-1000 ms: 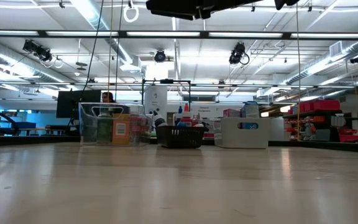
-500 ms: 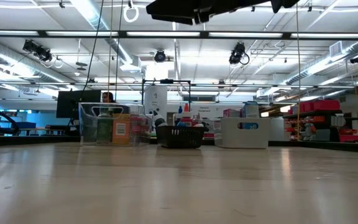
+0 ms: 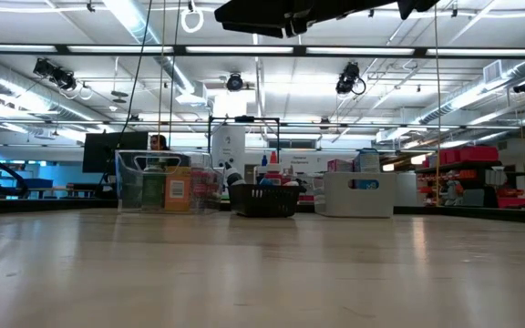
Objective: Pick & Place Kitchen Items
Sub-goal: Put the green cereal box into the gray bin
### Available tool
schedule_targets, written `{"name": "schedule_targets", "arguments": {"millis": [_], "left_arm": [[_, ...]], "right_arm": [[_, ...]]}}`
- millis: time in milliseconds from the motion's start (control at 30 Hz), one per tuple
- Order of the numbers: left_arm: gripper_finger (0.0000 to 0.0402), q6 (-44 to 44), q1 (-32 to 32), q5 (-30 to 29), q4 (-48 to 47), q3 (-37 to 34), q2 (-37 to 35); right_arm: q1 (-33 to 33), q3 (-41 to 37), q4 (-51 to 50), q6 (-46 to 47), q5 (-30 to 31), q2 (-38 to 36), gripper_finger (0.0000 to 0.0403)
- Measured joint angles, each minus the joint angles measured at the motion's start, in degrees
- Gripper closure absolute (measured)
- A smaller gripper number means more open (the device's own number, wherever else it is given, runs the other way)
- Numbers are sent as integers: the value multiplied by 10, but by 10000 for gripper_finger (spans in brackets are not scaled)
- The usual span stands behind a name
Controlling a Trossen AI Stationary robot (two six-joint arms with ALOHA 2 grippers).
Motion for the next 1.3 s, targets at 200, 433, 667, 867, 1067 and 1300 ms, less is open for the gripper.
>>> {"name": "schedule_targets", "arguments": {"millis": [200, 433, 667, 867, 1067, 1300], "left_arm": [[199, -3, 0, -16, -10, 14, 0], [199, -6, 0, -17, -8, 2, 0], [199, -15, 3, 17, 29, -26, -1], [191, -21, 7, 58, 11, -24, -2], [140, 5, 6, 55, 1, -24, -2], [96, 28, 4, 65, 6, -24, -2]], "right_arm": [[0, 0, 0, 4, 0, 0, 160], [0, 0, 0, 6, 0, 0, 160], [0, 0, 0, 6, 0, 0, 160], [0, 0, 0, 6, 0, 0, 160], [0, 0, 0, 0, -1, 0, 160], [0, 0, 1, -1, -1, 0, 160]]}}
